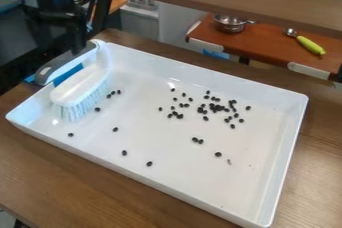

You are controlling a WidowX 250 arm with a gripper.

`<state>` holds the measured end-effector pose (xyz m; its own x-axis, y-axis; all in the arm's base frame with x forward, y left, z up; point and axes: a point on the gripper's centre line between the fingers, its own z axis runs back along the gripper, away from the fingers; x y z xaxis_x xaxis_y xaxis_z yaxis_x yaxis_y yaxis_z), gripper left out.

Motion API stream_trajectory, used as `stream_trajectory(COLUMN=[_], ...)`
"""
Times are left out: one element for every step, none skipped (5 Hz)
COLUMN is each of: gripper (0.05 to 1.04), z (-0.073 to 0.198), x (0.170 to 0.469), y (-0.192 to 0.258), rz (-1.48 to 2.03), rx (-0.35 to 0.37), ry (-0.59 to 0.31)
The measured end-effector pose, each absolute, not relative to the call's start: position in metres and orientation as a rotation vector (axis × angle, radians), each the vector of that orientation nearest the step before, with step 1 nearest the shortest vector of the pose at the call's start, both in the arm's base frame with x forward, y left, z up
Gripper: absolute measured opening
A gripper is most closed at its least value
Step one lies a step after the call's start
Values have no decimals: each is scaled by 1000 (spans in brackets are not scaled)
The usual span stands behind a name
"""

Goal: Sweep into pile

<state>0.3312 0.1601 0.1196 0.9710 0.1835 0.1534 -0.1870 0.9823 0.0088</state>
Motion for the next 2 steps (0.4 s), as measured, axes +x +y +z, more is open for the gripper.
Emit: stream_trajectory(gripper=[1000, 1000], z=[102, 101], x=[339, 338], y=[153, 153], rz=[168, 160], rx=[44, 41], ry=[-129, -119])
